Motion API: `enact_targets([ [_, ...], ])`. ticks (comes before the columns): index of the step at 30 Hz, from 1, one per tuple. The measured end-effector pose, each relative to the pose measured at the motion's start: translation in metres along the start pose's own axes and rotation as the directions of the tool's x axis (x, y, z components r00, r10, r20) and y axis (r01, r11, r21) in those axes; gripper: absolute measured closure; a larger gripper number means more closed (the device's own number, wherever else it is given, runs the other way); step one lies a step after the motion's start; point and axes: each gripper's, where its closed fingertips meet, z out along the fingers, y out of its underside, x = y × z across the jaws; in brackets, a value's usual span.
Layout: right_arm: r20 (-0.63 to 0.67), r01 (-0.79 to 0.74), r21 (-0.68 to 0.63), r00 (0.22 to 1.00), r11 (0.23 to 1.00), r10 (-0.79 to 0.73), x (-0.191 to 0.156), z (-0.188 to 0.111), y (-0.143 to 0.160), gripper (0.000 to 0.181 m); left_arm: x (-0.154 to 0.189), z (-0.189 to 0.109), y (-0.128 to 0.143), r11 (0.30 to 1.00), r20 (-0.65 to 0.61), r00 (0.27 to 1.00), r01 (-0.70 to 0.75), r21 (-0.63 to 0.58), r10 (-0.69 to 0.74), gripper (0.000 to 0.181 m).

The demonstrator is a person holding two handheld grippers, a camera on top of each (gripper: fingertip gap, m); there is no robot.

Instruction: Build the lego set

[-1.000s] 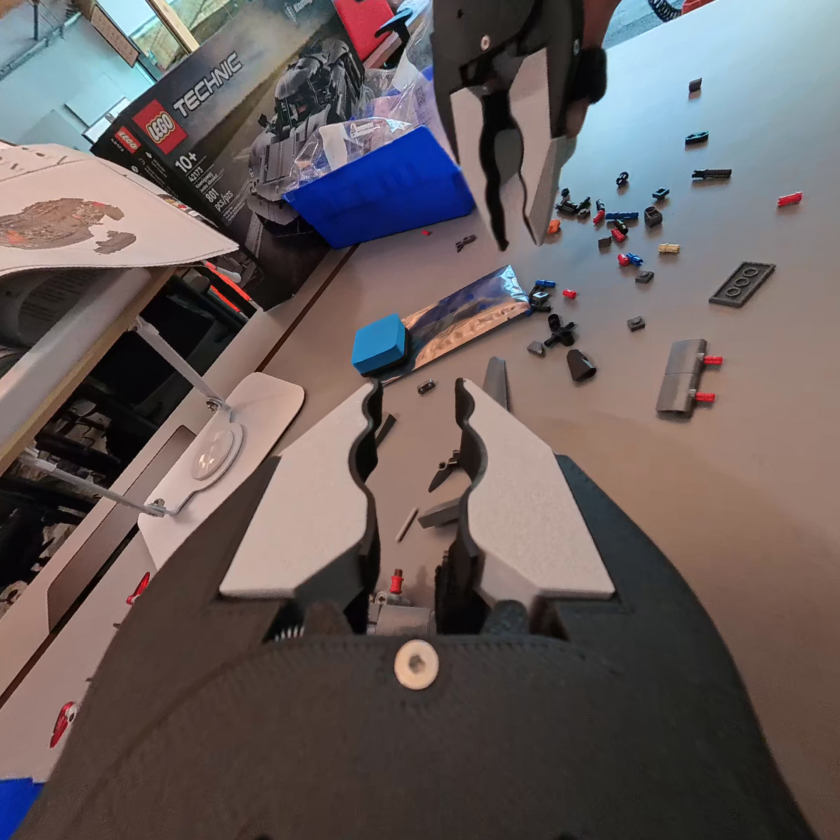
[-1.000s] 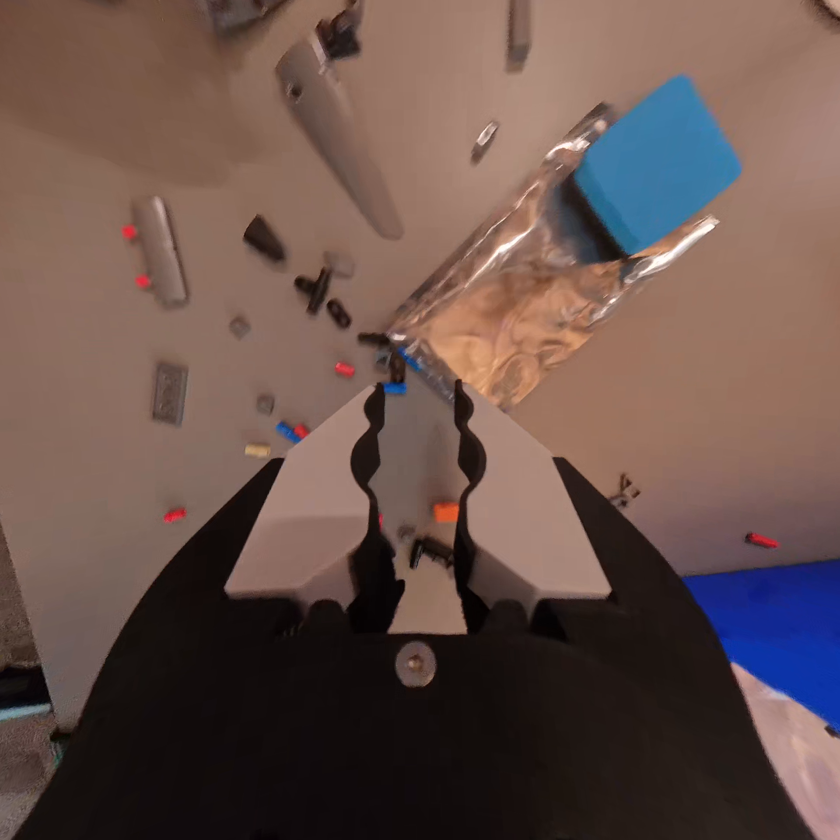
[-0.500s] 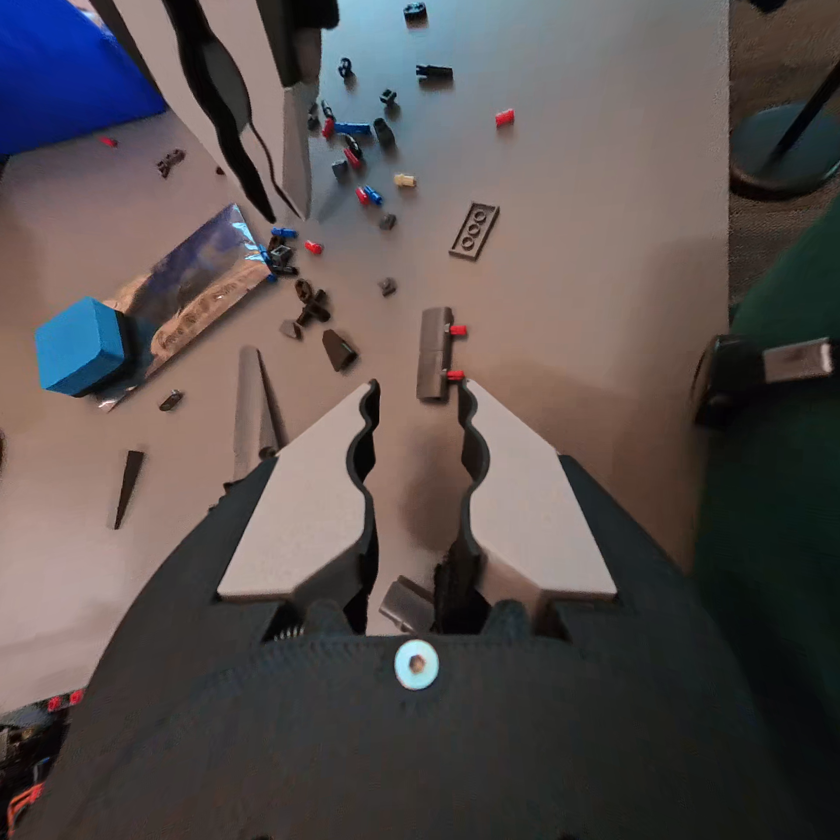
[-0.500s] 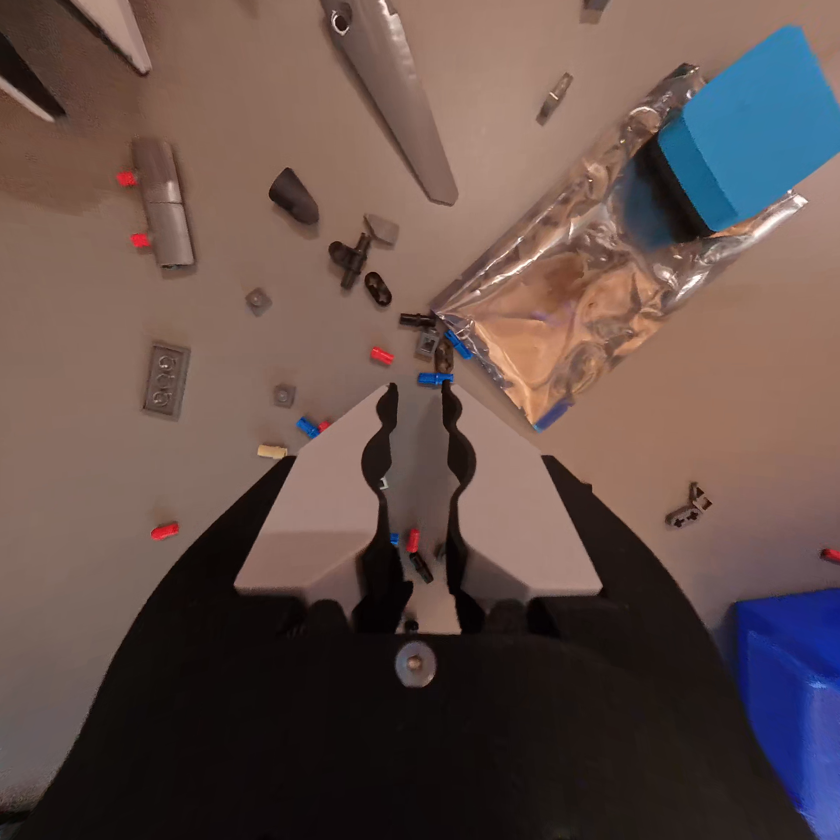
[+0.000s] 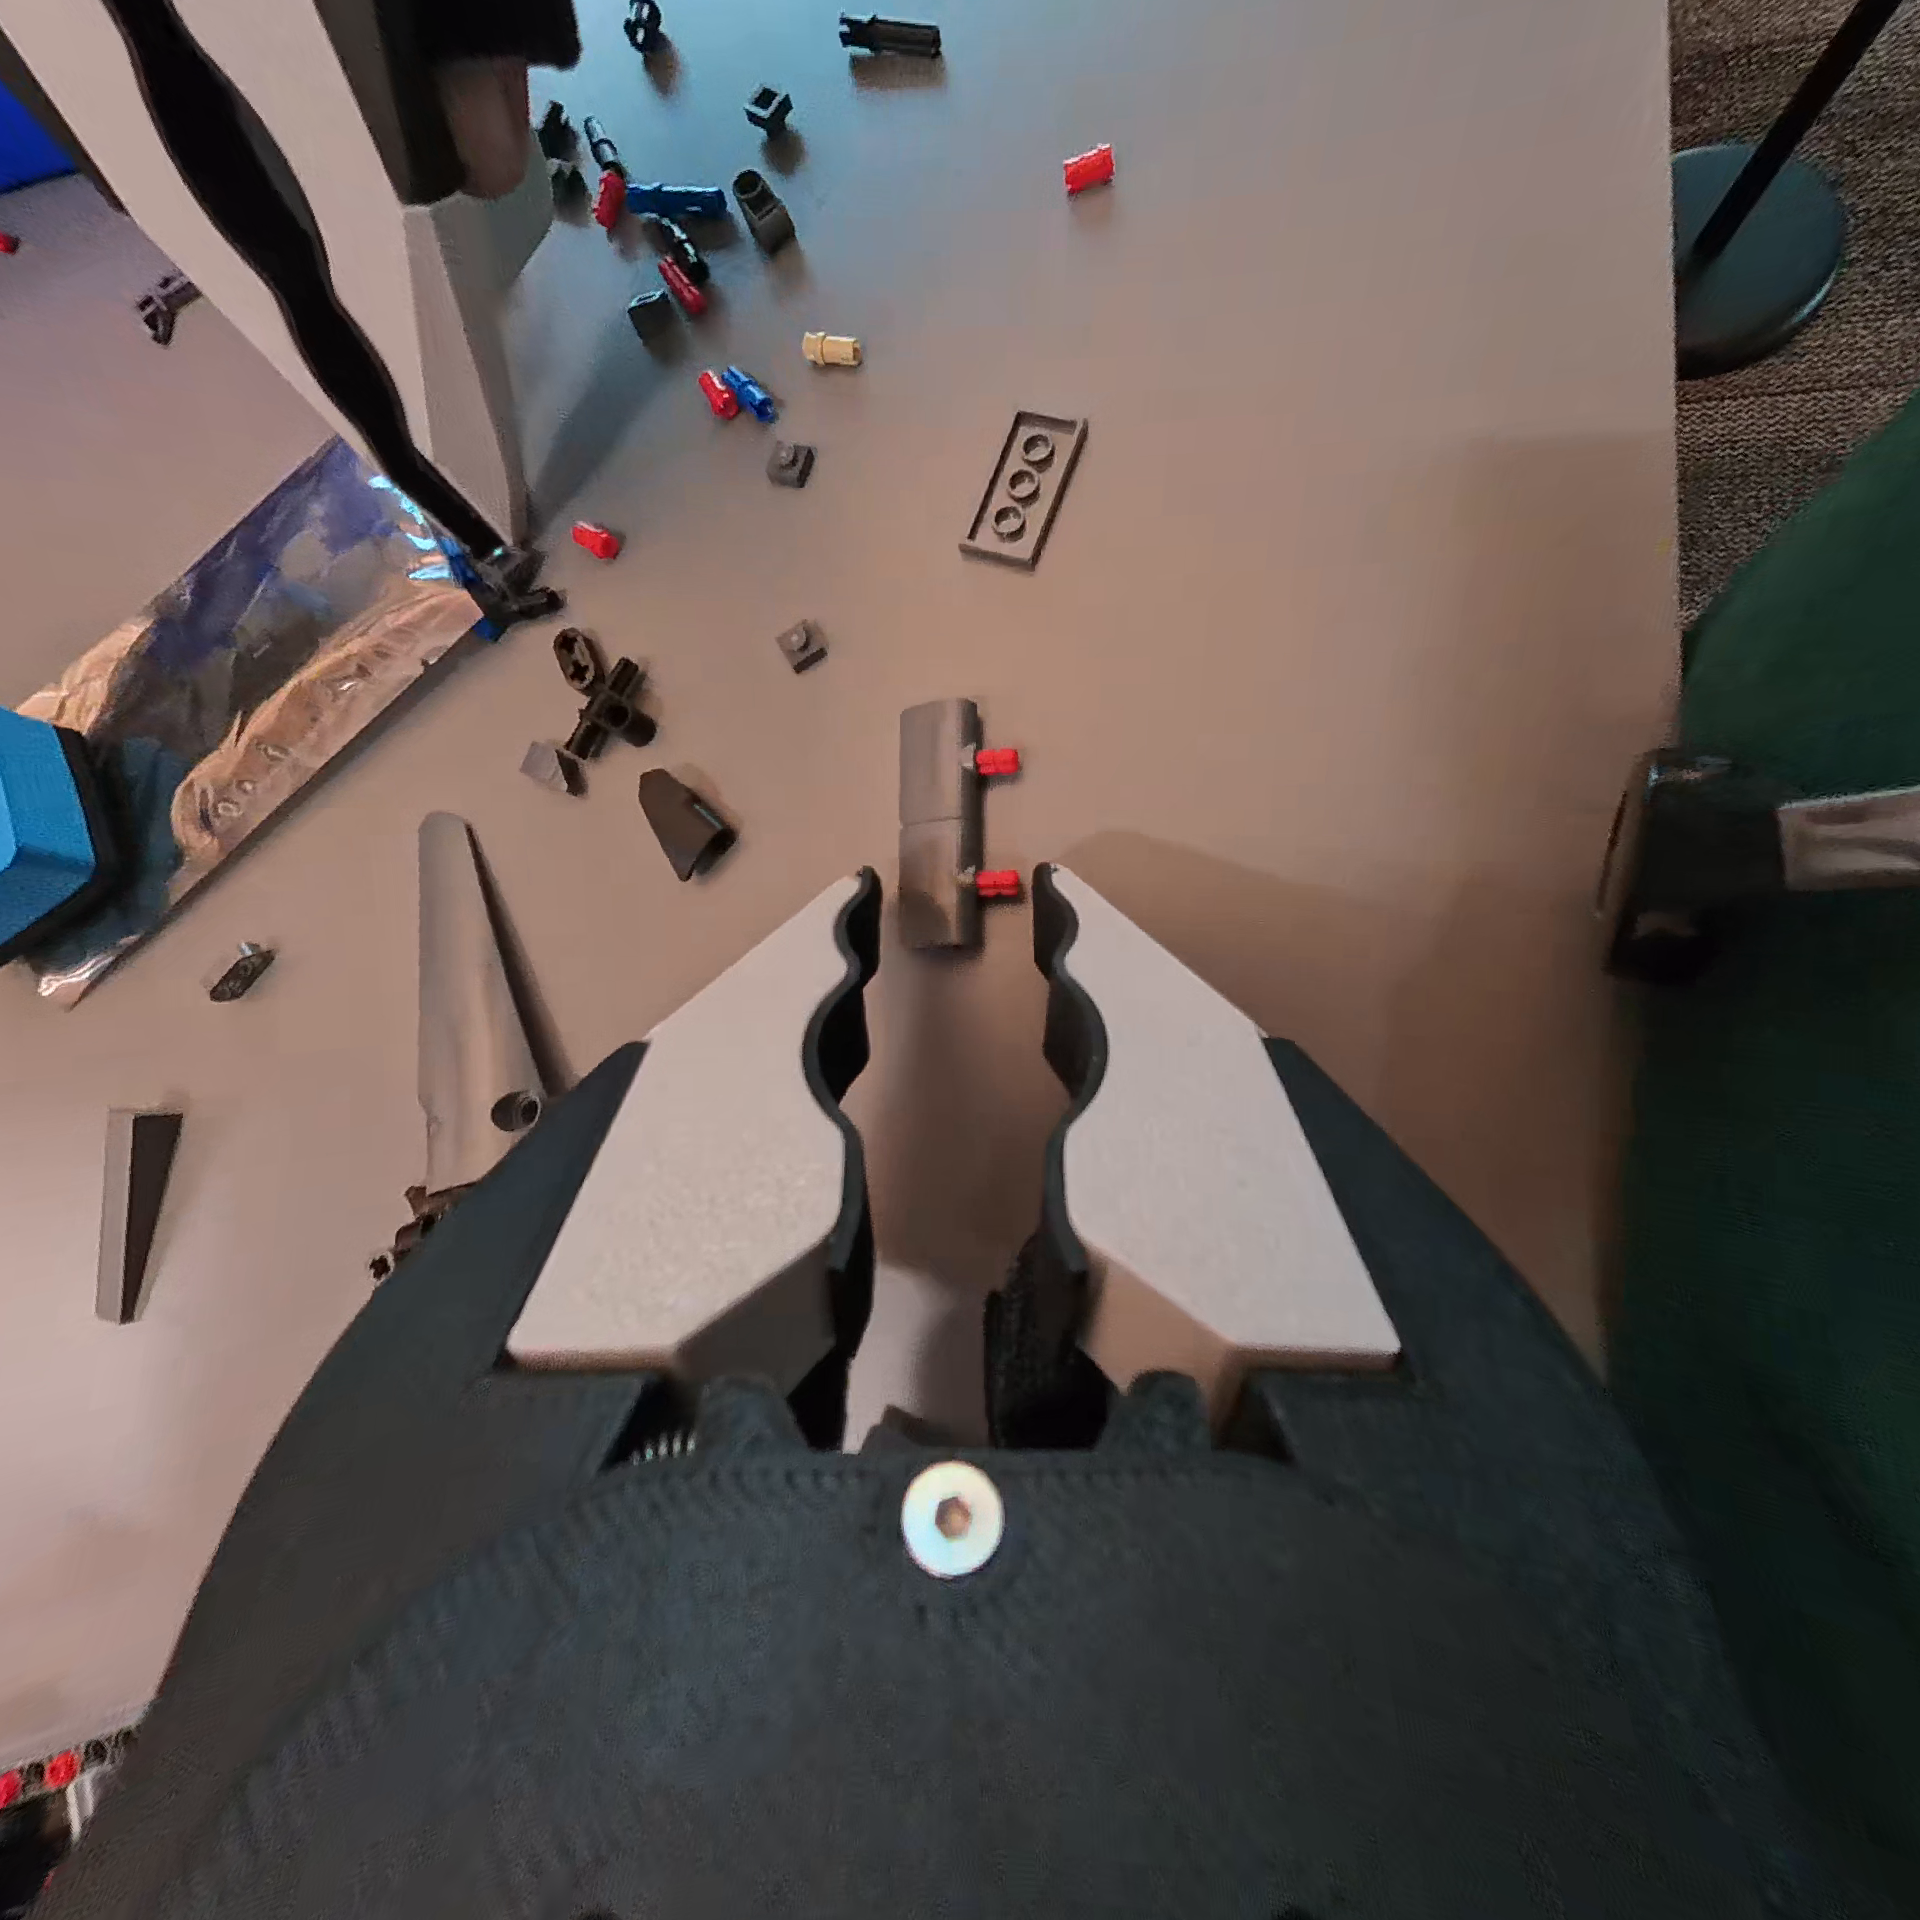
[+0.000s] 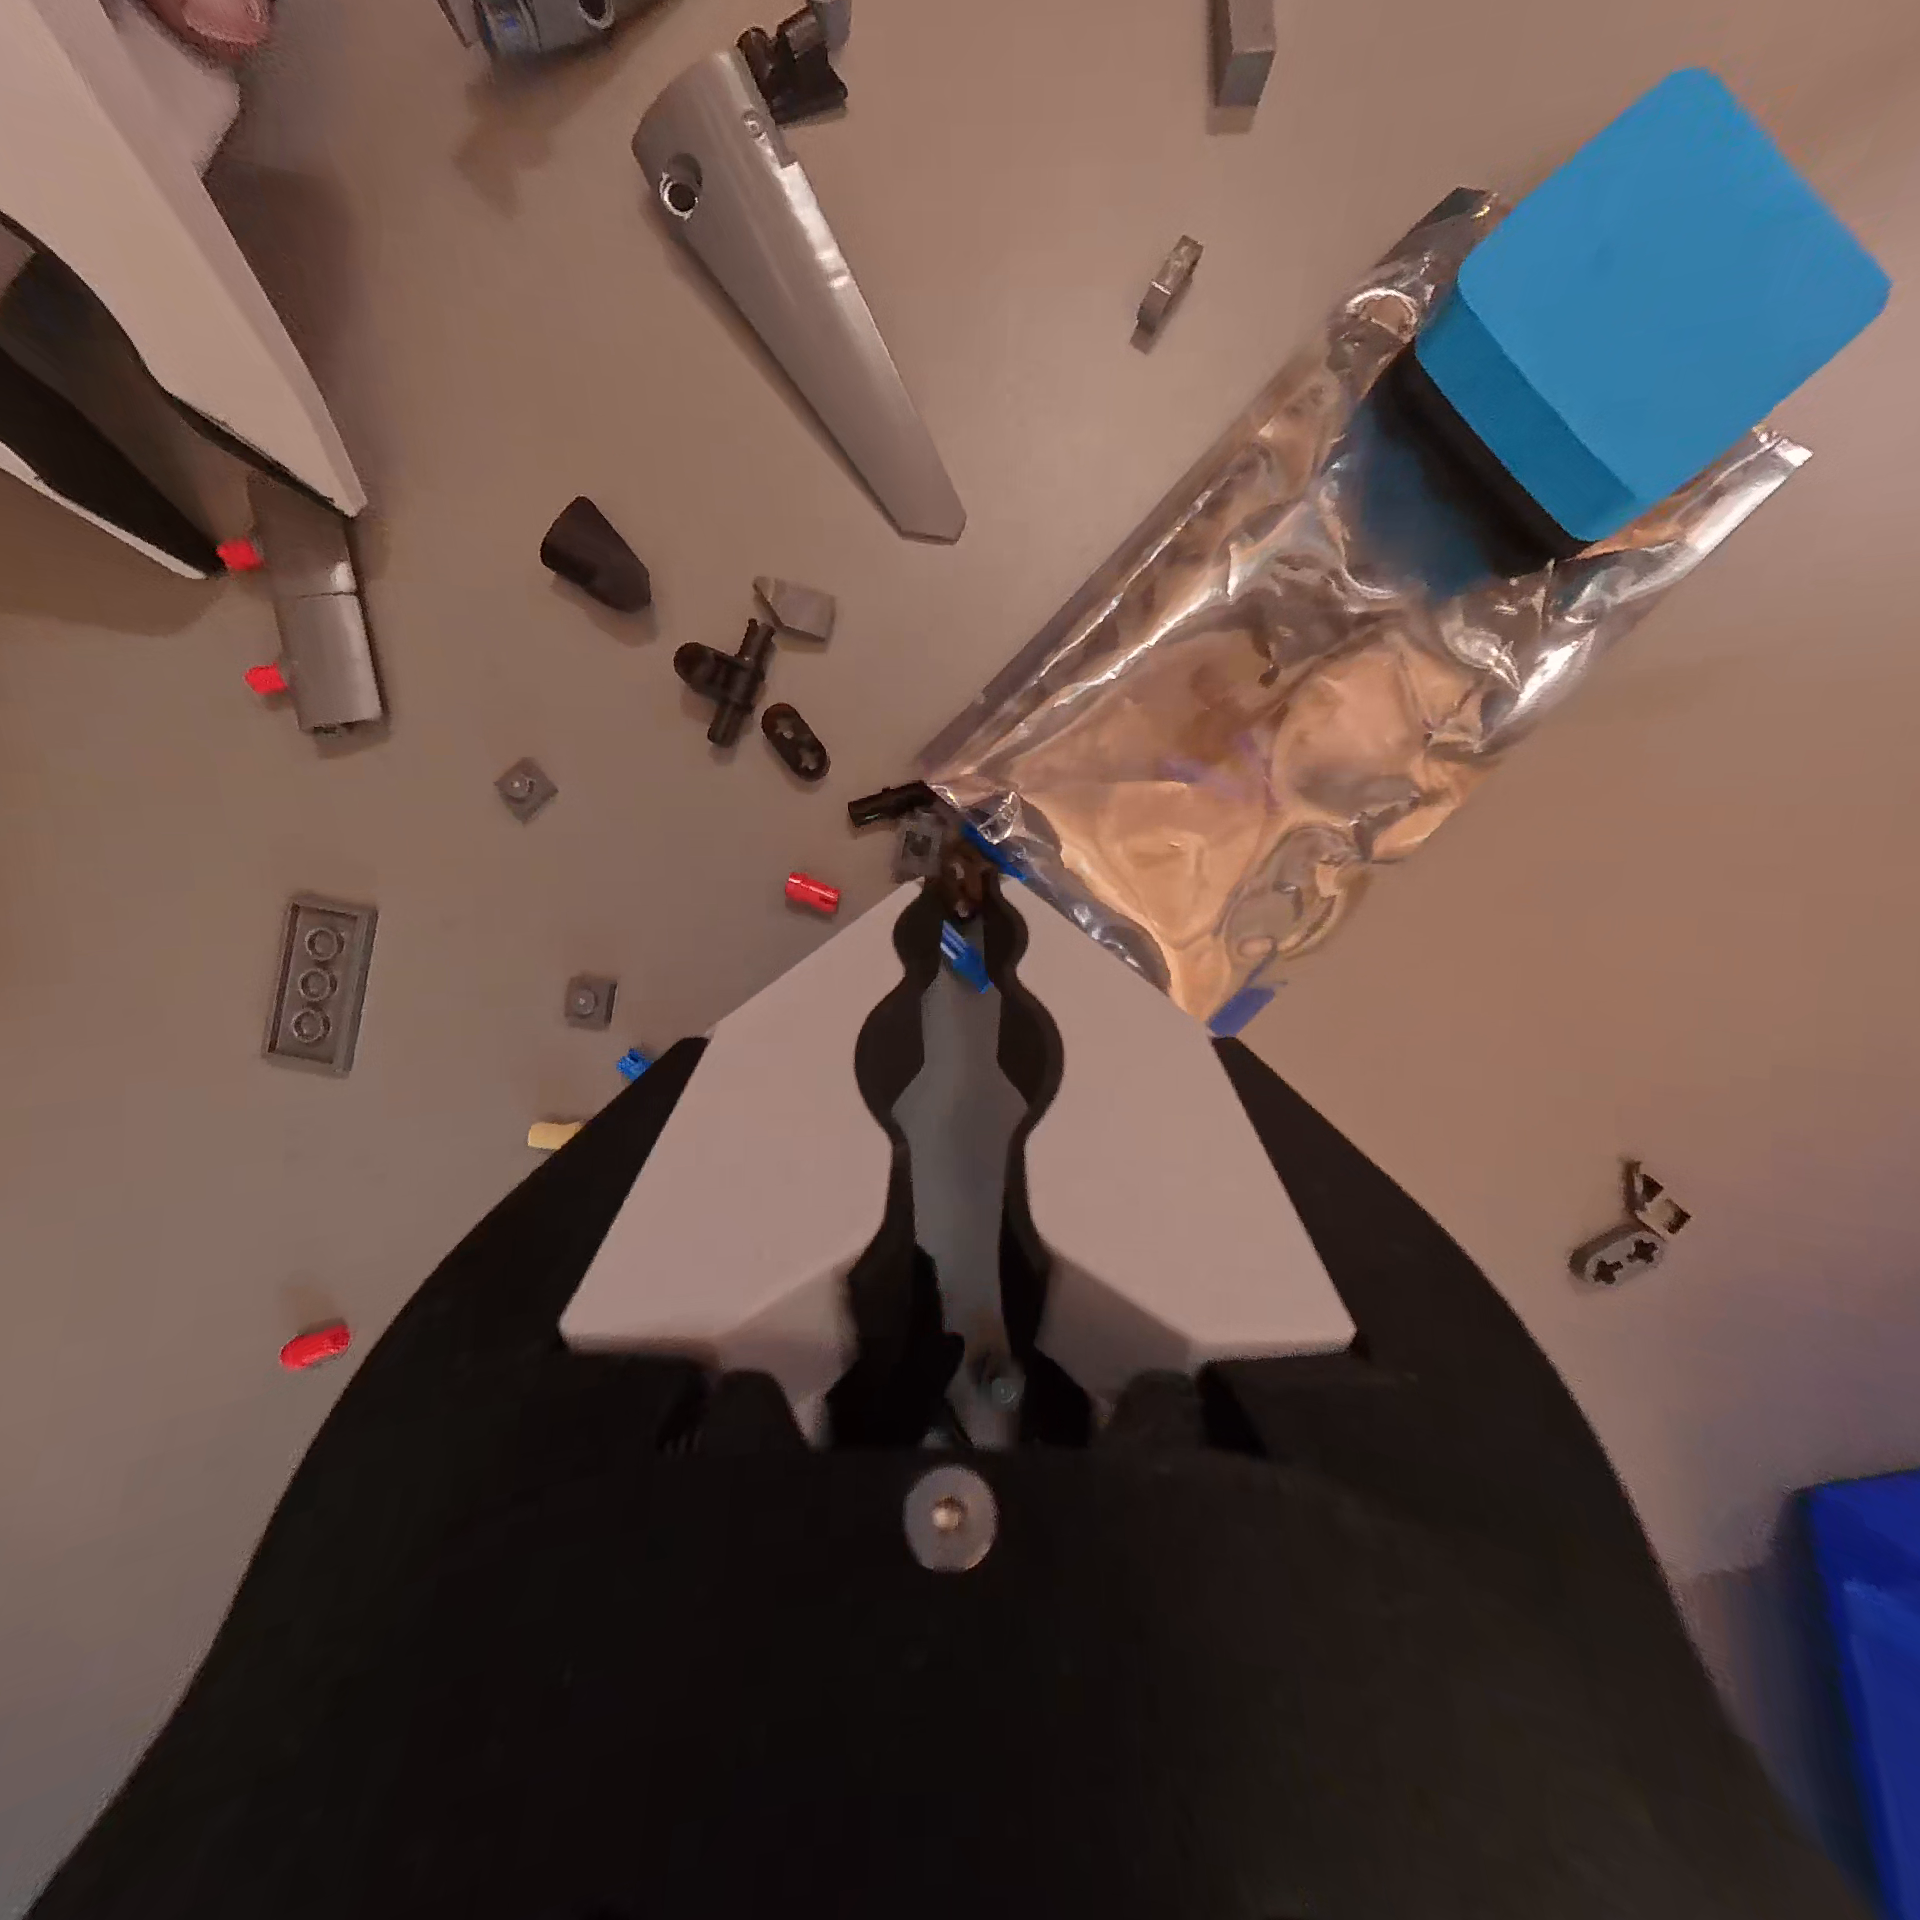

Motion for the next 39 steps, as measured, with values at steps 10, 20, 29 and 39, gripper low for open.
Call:
enact_targets([
  [10, 0.015, -0.048, -0.016, 0.999, 0.999, 0.048, -0.005, -0.015, 0.001, 0.176, 0.0, 0.004, -0.004, 1.0, 0.001, 1.0, 0.009, 0.021, -0.009, 0.162],
  [20, -0.09, -0.136, -0.013, 0.987, 0.991, 0.135, -0.074, -0.076, -0.041, 0.176, 0.0, 0.002, -0.003, 0.981, -0.066, 0.979, 0.195, 0.022, -0.193, 0.163],
  [29, -0.174, -0.258, 0.2, 0.94, 0.945, 0.293, -0.14, -0.079, -0.089, 0.175, 0.002, -0.01, 0.009, 0.973, -0.05, 0.972, 0.229, 0.013, -0.228, 0.164],
  [39, -0.214, -0.329, 0.4, 0.874, 0.856, 0.436, -0.143, -0.041, -0.105, 0.176, 0.011, -0.025, 0.029, 0.979, 0.017, 0.979, 0.204, 0.012, -0.204, 0.162],
])
